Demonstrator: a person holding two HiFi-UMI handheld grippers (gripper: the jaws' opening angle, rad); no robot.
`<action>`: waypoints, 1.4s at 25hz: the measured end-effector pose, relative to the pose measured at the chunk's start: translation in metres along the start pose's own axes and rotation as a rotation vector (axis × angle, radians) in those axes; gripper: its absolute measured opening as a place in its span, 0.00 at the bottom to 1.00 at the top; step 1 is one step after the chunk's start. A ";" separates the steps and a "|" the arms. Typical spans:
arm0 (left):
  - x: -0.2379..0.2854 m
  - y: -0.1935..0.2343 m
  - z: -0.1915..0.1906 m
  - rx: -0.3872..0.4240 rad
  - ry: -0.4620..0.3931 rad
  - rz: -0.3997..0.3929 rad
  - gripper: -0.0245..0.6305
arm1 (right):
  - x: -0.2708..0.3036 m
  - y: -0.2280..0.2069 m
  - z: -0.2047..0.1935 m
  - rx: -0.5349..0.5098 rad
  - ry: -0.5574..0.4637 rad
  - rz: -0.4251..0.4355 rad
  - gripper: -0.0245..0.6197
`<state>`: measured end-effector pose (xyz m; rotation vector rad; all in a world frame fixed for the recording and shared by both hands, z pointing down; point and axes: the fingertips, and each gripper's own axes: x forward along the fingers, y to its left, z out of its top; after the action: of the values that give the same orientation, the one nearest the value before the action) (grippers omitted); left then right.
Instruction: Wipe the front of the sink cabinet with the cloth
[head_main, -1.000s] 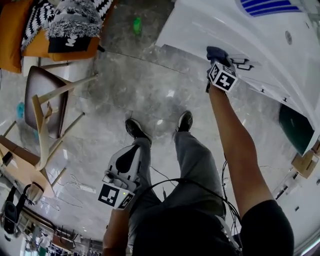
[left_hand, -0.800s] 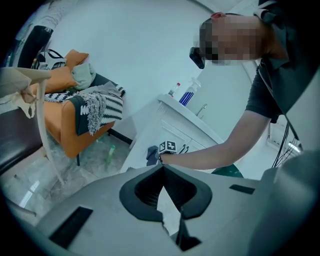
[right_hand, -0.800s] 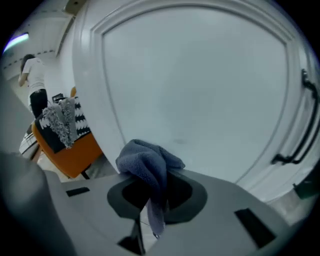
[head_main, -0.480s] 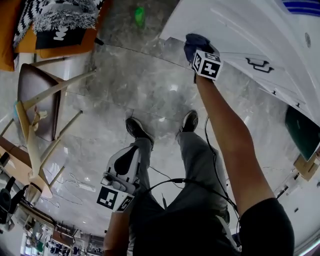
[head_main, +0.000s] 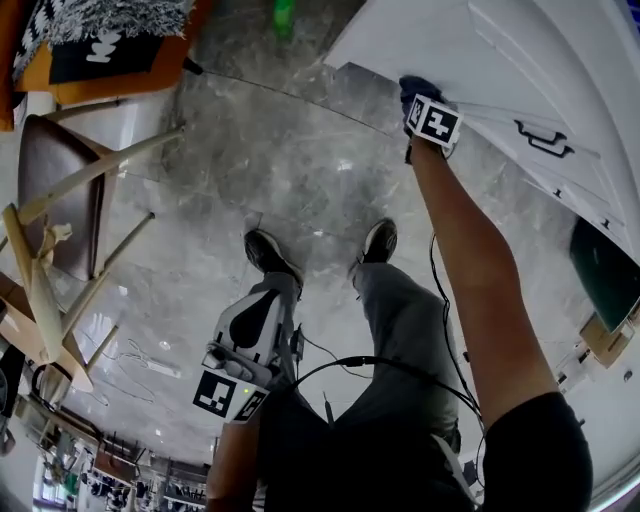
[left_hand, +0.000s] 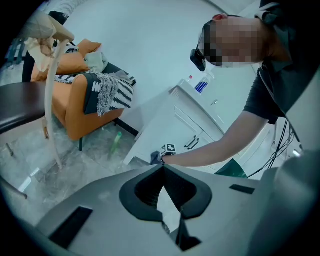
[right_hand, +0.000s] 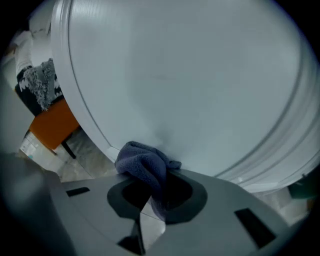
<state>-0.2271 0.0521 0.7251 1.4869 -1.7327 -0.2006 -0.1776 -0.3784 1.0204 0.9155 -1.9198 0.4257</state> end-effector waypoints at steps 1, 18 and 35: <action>0.001 0.000 -0.001 0.001 0.004 0.003 0.04 | 0.006 0.025 0.005 0.013 0.007 0.058 0.12; -0.012 -0.070 0.082 0.056 -0.046 -0.045 0.04 | -0.116 -0.068 0.053 0.197 -0.020 0.033 0.12; -0.085 -0.158 0.189 0.206 -0.095 -0.107 0.04 | -0.299 -0.065 0.132 0.236 -0.147 0.180 0.12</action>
<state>-0.2373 0.0096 0.4677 1.7469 -1.7936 -0.1549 -0.1228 -0.3772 0.6918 0.9490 -2.1273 0.7208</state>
